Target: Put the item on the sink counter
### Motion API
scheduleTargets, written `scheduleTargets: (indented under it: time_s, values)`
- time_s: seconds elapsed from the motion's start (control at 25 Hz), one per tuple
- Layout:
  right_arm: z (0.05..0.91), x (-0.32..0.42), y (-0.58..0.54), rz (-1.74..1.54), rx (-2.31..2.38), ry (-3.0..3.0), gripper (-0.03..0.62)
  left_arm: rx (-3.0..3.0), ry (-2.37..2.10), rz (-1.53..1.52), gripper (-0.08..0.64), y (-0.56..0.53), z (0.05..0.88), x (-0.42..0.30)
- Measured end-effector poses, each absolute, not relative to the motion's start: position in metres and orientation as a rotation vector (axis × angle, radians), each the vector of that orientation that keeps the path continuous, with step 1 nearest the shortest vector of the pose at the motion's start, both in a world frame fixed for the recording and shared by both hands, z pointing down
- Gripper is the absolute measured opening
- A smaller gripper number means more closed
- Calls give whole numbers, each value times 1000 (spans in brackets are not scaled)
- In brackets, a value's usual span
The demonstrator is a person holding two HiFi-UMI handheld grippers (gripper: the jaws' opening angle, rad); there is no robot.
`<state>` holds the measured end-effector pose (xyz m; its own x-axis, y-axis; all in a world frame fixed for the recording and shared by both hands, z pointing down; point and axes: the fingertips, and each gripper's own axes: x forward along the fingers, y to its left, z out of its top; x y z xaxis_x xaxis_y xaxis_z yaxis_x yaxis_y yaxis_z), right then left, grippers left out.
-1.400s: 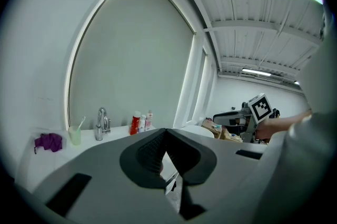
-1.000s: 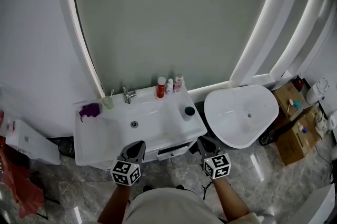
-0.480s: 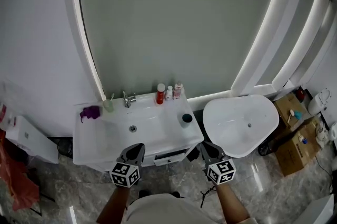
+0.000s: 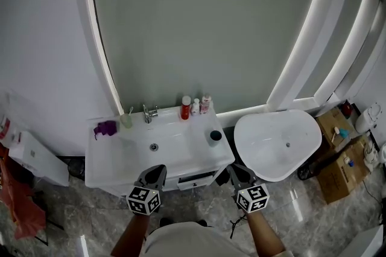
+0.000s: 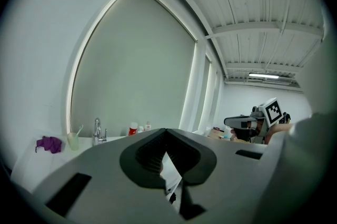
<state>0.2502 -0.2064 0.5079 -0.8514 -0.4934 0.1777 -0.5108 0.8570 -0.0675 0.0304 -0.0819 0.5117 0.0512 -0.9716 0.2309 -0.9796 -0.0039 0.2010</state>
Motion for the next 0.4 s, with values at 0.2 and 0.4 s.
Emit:
scheduleTargets:
  time_s: [0.2,0.4]
  values:
    - [508,248,-205,171,780,-2883,11,2025,-1979,23,8,-80,511,30]
    - [507,244,-201,173,776,-2888,11,2019,-1981,28,8,-76,512,27]
